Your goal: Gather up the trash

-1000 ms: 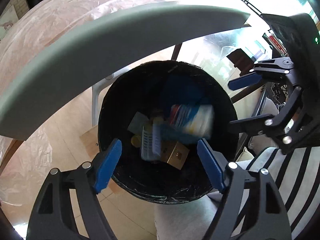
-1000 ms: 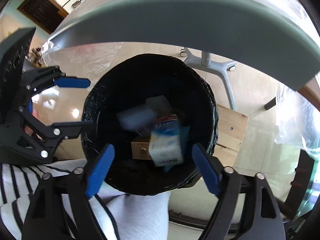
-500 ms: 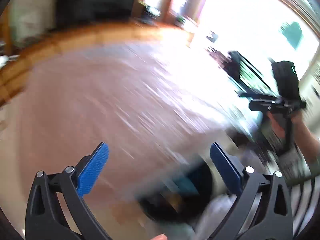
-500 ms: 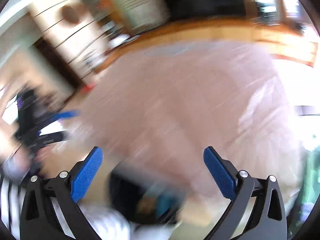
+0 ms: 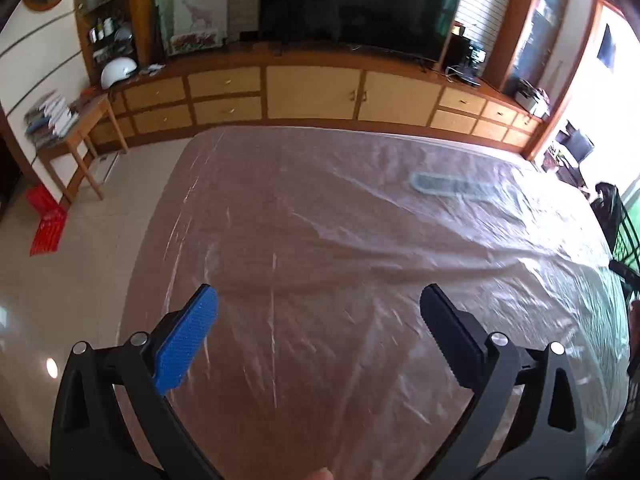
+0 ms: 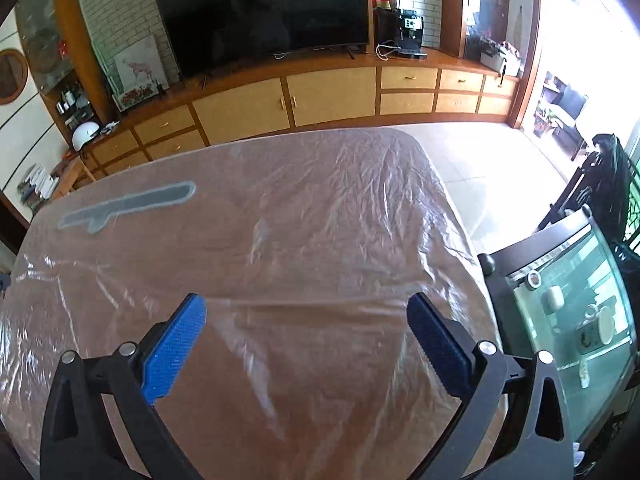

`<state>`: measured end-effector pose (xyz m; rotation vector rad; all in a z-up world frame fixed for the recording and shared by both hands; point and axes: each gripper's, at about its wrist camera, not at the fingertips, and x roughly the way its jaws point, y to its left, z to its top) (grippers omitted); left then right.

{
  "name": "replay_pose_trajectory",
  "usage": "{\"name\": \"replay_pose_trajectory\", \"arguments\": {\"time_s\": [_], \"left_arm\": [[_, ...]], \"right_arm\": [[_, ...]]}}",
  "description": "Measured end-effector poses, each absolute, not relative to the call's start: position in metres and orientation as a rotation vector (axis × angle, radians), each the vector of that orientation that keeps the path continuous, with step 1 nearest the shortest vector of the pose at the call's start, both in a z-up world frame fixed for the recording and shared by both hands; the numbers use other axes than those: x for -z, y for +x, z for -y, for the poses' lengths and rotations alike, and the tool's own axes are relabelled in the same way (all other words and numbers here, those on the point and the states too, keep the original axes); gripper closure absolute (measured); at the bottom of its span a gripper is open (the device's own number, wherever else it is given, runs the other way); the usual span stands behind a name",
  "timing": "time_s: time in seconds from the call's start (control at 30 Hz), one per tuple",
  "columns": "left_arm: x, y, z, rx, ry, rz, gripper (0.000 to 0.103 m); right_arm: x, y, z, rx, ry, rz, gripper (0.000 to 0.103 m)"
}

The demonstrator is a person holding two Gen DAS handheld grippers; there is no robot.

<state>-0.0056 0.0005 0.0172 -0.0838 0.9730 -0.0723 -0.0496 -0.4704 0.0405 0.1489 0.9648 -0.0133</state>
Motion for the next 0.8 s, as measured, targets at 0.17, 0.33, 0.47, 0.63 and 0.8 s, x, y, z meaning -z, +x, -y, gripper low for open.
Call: {"name": "replay_pose_trajectory", "arguments": {"time_s": [0.17,0.33,0.47,0.63,0.8], "left_arm": [[-0.017,0.009,-0.006,0.032,-0.083,-0.978,0.002],[-0.011,0.018,-0.007,0.004,-0.039,-0.984,0.002],[-0.005,0.024,-0.005,-0.018,-0.017,-0.974,0.002],[-0.002,0.028,-0.010,-0.019,-0.011,-0.964,0.002],[-0.001,0.028,-0.013,-0.016,-0.016,-0.965,0.001]], "right_arm": [[-0.031,-0.043,0.472,0.038,0.107,-0.974,0.004],[-0.027,-0.038,0.472,0.048,0.083,-0.956,0.004],[-0.027,-0.037,0.469,0.058,0.058,-0.965,0.004],[-0.027,-0.038,0.464,0.073,0.040,-0.971,0.004],[-0.027,-0.038,0.464,0.074,0.040,-0.971,0.004]]}}
